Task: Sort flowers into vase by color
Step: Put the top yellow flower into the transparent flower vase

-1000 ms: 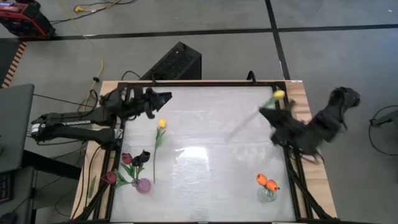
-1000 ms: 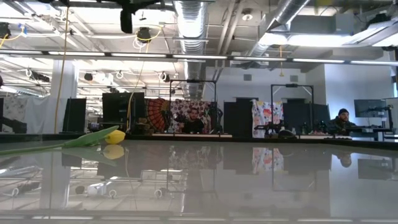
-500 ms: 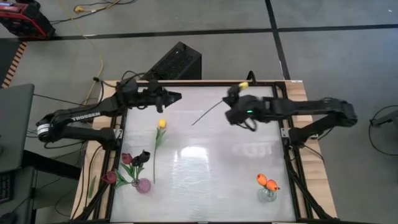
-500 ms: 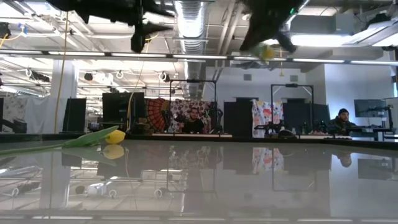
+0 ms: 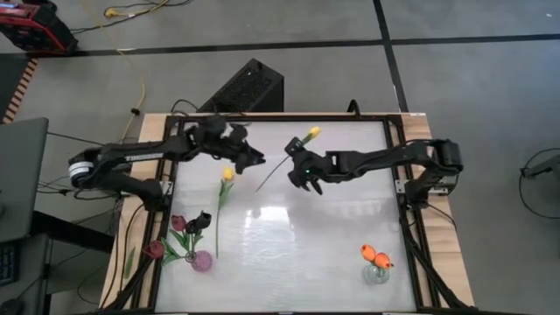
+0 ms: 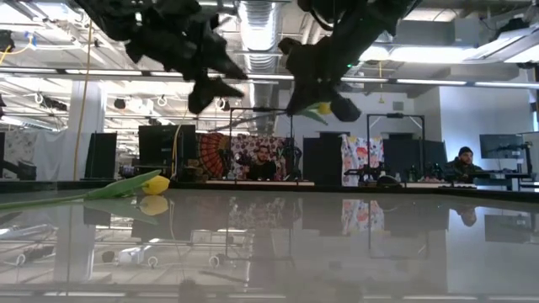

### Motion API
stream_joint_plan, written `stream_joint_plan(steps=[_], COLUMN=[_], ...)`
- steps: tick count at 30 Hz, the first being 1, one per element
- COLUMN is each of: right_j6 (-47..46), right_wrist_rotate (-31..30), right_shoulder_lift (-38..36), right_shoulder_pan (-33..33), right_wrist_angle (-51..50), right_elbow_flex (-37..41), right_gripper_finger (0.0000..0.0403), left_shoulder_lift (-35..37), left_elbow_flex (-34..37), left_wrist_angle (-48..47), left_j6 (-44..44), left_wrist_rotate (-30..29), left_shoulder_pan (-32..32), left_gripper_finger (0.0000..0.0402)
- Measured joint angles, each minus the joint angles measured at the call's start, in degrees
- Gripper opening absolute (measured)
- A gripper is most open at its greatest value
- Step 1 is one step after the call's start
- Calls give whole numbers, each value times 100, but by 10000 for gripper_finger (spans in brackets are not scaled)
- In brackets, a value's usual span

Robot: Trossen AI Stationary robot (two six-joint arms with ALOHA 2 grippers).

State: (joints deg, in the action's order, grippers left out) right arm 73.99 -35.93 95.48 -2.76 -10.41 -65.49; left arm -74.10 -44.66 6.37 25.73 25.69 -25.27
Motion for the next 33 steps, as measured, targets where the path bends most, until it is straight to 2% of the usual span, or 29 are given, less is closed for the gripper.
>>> stream_joint_plan(steps=[4,9,15,20,26,31,33], right_j6=[237,286,393,412,409,367,366], right_wrist_rotate=[-6,-2,32,370,696,743,759], right_shoulder_lift=[126,148,148,151,153,153,153], right_shoulder_pan=[-2,-71,-165,-190,-181,-179,-163], right_wrist_angle=[417,634,708,629,671,679,695], right_elbow_flex=[0,0,0,0,0,0,0], right_gripper_finger=[17,17,17,17,17,17,20], left_shoulder_lift=[-569,-994,-1108,-1093,-1091,-1089,-1089], left_elbow_flex=[0,2,2,2,2,2,2], left_wrist_angle=[2,74,81,86,2,-300,-371], left_j6=[-224,-317,-514,-516,-708,-987,-1014], left_wrist_rotate=[-13,257,521,510,535,638,524], left_shoulder_pan=[58,58,62,60,60,61,88], left_gripper_finger=[158,158,158,145,103,20,8])
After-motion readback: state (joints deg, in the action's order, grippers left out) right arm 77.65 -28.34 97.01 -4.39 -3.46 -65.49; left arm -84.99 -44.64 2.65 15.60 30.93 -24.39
